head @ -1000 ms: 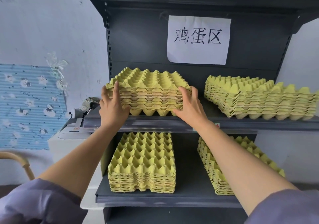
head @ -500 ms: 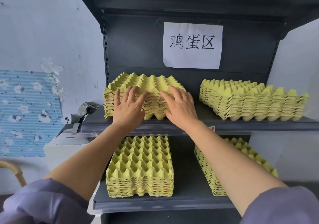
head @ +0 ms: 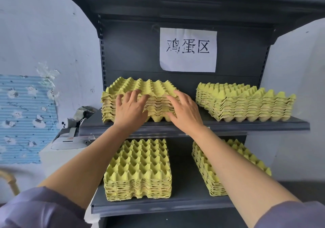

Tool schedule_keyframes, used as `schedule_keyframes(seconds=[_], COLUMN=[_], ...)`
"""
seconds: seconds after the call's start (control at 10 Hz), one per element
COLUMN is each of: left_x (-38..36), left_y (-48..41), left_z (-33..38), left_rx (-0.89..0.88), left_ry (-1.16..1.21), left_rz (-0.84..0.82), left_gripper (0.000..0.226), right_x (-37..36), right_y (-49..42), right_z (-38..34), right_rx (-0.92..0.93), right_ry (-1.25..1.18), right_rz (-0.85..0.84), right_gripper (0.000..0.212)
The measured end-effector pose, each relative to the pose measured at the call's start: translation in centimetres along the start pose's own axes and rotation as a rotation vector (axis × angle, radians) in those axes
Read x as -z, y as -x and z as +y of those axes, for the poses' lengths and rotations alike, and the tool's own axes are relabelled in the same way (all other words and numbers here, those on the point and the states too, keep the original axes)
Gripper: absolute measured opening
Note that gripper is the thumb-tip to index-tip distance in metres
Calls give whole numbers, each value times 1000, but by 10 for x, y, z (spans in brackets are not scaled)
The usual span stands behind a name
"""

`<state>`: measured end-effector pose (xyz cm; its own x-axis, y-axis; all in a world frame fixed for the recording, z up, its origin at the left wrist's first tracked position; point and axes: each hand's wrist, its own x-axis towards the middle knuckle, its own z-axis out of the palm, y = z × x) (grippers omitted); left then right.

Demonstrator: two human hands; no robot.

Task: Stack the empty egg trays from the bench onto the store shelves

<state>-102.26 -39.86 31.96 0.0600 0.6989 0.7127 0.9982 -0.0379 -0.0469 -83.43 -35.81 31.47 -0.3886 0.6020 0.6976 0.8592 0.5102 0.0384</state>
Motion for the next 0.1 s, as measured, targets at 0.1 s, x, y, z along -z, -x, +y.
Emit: schedule_keyframes(seconds=[0.1], left_x=[12], left_y=[3], left_z=[16], left_rx=[-41], left_ry=[7], left_rz=[21], left_gripper=[46], right_x=[11], right_y=[14], right_z=[10], right_rx=[-24], right_ry=[-40], right_rz=[75], right_gripper=[49])
